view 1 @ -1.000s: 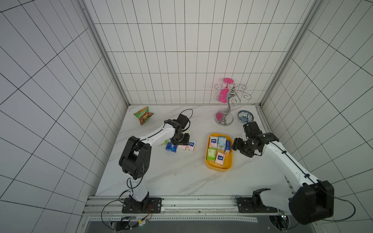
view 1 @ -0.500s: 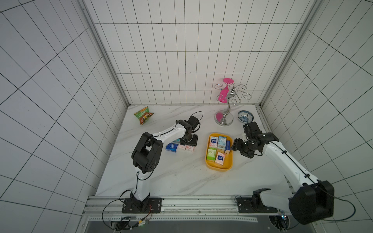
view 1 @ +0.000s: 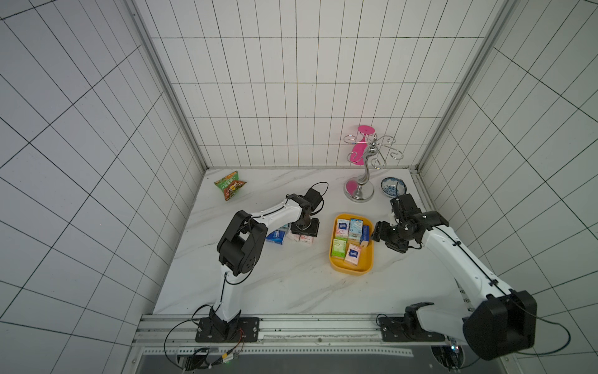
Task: Put the pocket tissues into the storage box
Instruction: Pick up the pocket tissues from the center of the board, then place the pocket tissues in the storage box.
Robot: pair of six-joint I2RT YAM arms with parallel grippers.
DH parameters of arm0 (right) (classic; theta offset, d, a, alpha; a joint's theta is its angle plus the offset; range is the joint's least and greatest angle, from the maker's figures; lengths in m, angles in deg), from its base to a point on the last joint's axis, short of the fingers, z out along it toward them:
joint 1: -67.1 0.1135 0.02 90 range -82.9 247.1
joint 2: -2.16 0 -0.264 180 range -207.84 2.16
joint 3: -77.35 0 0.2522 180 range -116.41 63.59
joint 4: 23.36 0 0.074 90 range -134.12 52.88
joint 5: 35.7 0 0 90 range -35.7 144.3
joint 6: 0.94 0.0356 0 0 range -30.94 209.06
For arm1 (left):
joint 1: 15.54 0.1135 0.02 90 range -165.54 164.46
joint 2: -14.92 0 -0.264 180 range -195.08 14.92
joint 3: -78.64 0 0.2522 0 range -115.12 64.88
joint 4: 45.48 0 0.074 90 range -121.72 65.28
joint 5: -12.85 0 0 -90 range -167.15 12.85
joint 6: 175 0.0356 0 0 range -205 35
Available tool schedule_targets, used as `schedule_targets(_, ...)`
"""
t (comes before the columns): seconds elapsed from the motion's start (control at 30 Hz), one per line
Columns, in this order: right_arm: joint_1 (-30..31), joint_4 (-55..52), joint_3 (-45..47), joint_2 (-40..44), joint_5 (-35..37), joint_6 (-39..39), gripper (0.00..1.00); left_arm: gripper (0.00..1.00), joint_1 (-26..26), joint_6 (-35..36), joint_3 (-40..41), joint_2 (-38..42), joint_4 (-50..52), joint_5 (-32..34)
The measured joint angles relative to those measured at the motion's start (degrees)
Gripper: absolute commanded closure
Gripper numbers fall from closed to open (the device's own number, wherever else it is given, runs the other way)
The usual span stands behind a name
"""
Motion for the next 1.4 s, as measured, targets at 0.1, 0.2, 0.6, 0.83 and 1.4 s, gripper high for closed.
schedule_targets(0.1, 0.0, -0.2, 0.0, 0.0, 0.3, -0.1, 0.27, 0.4, -0.7, -0.3, 0.0, -0.9, 0.0, 0.2)
schedule_targets(0.2, 0.0, -0.3, 0.0, 0.0, 0.4, -0.2, 0.27, 0.4, -1.0, -0.5, 0.0, -1.7, 0.0, 0.4)
schedule_targets(0.6, 0.0, -0.3, 0.0, 0.6, 1.8, -0.5, 0.27, 0.57, -1.0, -1.4, 0.0, -1.9, 0.0, 1.0)
schedule_targets(0.83, -1.9, 0.2, 0.0, 0.4, 2.3, -1.8, 0.27, 0.55, -1.1, -2.5, 2.3, 2.3, 1.2, 1.0)
schedule_targets(1.4, -8.9, 3.9, 1.2, -2.8, 3.3, -2.7, 0.27, 0.52, -17.8, -10.4, -4.3, 12.5, 4.3, 0.3)
